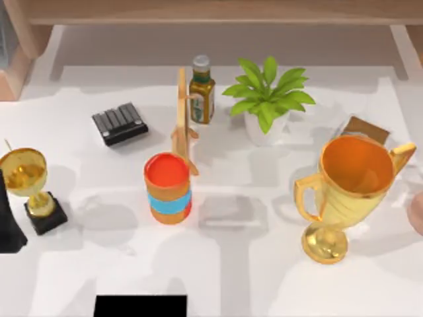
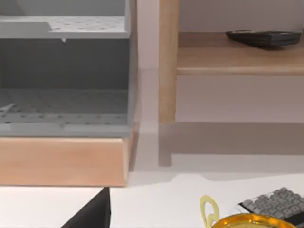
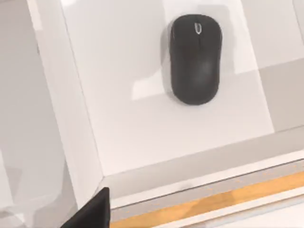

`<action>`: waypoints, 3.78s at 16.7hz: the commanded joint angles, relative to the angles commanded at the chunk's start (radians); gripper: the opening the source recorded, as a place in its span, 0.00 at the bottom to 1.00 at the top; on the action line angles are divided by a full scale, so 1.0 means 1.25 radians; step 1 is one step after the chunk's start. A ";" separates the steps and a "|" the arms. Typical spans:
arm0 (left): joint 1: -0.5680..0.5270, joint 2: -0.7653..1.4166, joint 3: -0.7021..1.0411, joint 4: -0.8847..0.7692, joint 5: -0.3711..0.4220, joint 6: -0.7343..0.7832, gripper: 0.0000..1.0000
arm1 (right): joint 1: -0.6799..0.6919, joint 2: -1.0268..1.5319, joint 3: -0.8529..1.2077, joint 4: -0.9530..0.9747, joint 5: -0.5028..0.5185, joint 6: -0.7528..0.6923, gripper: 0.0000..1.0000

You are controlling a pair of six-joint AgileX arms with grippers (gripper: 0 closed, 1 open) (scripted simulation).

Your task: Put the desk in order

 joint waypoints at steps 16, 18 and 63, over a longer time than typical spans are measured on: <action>0.000 0.000 0.000 0.000 0.000 0.000 1.00 | -0.019 0.611 0.581 -0.238 -0.017 -0.033 1.00; 0.000 0.000 0.000 0.000 0.000 0.000 1.00 | -0.019 0.611 0.578 -0.236 -0.016 -0.033 1.00; 0.000 0.000 0.000 0.000 0.000 0.000 1.00 | -0.043 0.485 0.445 -0.179 -0.053 -0.034 0.00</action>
